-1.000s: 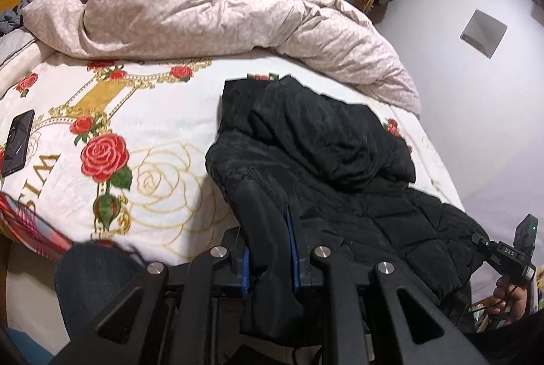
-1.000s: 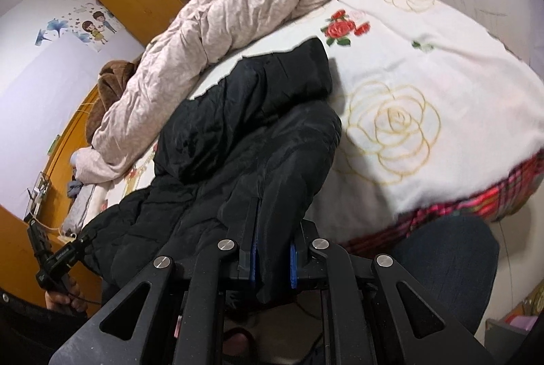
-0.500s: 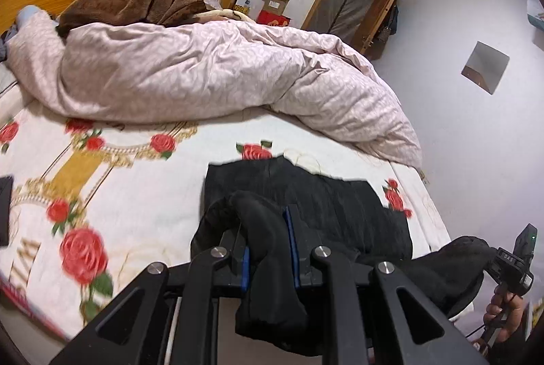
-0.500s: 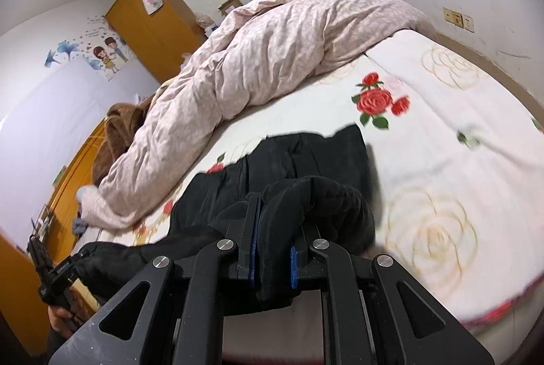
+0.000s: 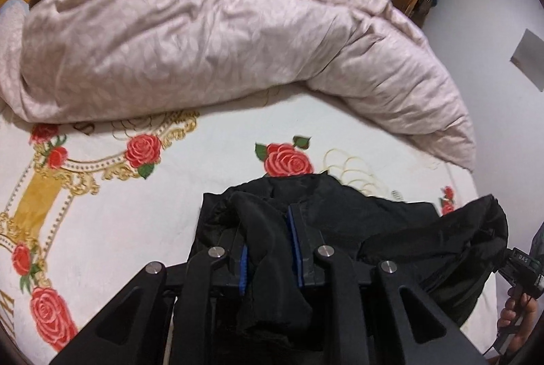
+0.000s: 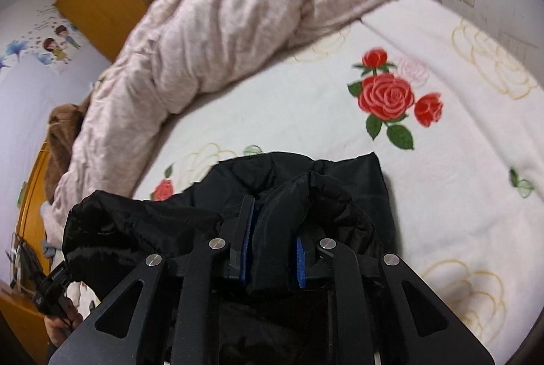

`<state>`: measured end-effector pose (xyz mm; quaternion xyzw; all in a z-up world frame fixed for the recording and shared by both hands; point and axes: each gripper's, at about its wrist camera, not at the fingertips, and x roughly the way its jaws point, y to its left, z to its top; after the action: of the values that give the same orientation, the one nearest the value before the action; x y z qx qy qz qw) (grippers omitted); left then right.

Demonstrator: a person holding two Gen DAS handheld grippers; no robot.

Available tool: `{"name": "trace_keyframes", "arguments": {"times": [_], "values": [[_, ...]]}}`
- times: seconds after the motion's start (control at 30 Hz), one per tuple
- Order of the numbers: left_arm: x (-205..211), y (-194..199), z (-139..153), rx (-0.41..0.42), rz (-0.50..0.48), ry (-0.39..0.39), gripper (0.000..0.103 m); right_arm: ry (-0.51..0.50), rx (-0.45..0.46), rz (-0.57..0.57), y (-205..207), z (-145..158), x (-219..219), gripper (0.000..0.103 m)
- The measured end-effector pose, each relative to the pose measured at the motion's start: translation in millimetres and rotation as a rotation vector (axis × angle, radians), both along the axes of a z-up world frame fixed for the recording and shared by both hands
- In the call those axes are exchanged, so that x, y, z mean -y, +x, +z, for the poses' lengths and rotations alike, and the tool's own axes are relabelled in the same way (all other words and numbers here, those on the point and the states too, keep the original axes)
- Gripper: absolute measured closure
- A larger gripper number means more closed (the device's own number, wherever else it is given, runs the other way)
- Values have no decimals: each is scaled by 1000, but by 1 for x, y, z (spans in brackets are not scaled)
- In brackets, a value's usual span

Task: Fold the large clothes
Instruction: 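Lift the hem with both grippers and fold it toward the hood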

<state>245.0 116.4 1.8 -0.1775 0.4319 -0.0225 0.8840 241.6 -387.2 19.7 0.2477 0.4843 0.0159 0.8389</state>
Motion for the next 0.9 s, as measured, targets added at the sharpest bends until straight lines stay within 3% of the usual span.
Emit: {"name": "trace_keyframes", "arguments": {"times": [0.2, 0.23, 0.3, 0.4, 0.47, 0.6, 0.7, 0.9], "values": [[-8, 26, -26, -93, 14, -82, 73, 167, -45, -27, 18, -27, 17, 67], [-11, 28, -24, -97, 18, -103, 69, 194, -45, -34, 19, -26, 19, 65], [-15, 29, -16, -74, 25, -137, 59, 307, -9, -59, 19, -23, 31, 48], [-20, 32, -4, -27, 46, -172, 37, 387, 40, -108, 17, -15, 41, 44], [-22, 32, 9, 31, 71, -137, 28, 347, 73, -137, 13, -4, 42, 44], [-21, 28, 29, 81, 82, -96, 28, 146, 168, -126, 1, 27, 26, 43], [-4, 13, 36, 116, 26, -62, 28, 16, 220, -55, -13, 43, 0, 43], [87, -18, -5, 71, -284, 2, 28, -167, 148, 215, -29, 5, -82, 44]]}}
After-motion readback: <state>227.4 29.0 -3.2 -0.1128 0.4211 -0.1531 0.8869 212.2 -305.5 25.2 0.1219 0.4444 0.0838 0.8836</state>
